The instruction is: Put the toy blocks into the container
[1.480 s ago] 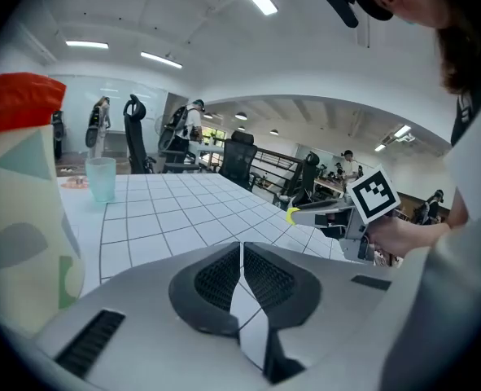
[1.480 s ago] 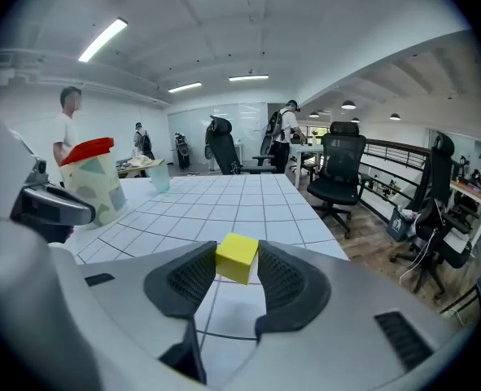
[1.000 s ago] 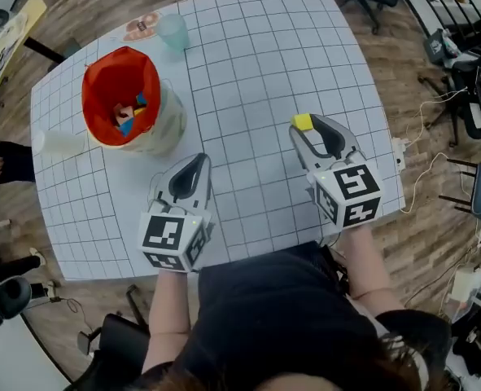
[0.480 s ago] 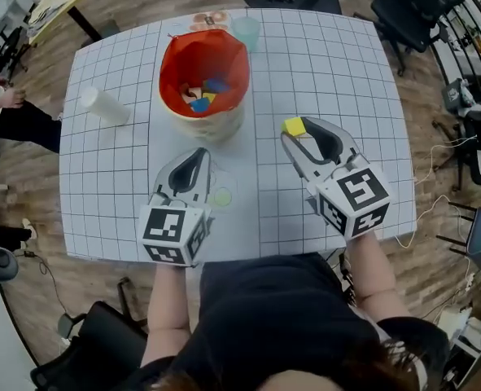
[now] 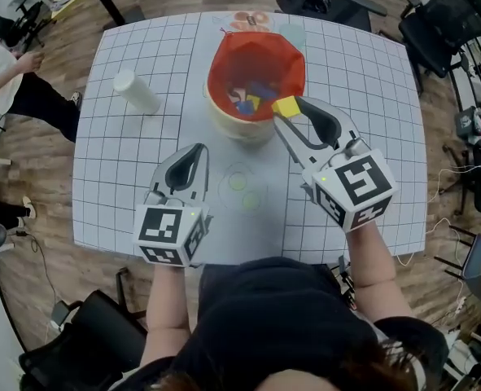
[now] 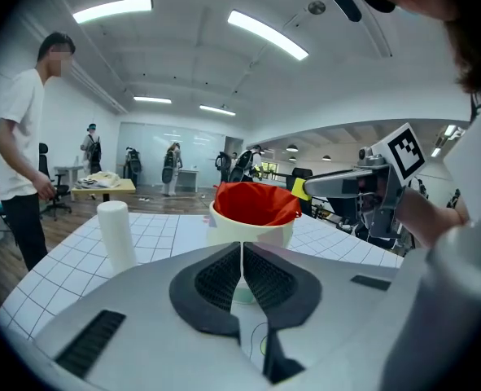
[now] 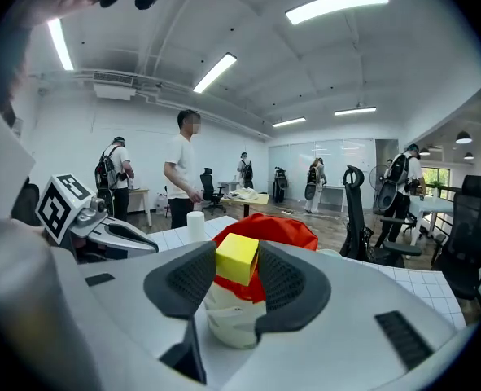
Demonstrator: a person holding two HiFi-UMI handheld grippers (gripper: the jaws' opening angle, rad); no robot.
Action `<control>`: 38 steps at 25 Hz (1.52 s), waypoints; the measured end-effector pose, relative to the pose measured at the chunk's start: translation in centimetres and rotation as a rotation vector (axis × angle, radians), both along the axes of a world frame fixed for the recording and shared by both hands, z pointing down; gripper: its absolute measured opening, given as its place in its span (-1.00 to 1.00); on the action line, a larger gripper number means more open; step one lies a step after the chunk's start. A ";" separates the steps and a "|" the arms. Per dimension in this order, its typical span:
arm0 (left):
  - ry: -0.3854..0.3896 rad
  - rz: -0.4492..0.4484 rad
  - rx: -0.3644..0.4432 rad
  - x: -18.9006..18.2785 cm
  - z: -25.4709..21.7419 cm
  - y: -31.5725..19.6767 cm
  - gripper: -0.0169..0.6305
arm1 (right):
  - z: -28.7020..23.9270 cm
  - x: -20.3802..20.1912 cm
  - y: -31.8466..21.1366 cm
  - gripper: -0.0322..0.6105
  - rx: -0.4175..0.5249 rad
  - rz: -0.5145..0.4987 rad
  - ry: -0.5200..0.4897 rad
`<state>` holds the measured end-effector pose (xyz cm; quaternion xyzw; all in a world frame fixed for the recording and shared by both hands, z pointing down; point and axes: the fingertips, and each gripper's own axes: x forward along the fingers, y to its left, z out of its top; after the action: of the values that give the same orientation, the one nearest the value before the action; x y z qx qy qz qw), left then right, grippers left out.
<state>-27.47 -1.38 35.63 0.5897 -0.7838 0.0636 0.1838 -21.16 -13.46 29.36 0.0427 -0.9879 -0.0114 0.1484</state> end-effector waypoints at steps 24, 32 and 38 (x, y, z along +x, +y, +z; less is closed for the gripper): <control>0.018 -0.054 0.054 -1.9 -0.5 0.5 -0.84 | 1.9 0.7 -2.1 -0.37 -0.032 0.103 -0.042; 0.036 -0.091 0.084 0.6 -1.1 -0.3 -0.86 | 2.5 5.4 -2.5 -0.46 -0.072 0.120 -0.036; 0.027 -0.092 0.090 2.9 -1.9 -1.2 -0.86 | 3.1 8.5 -2.8 -0.58 -0.103 0.132 -0.020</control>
<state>-24.61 -2.56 33.74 0.5614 -0.8096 0.0118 0.1706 -12.65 -16.22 32.44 0.1003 -0.9837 0.0497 0.1410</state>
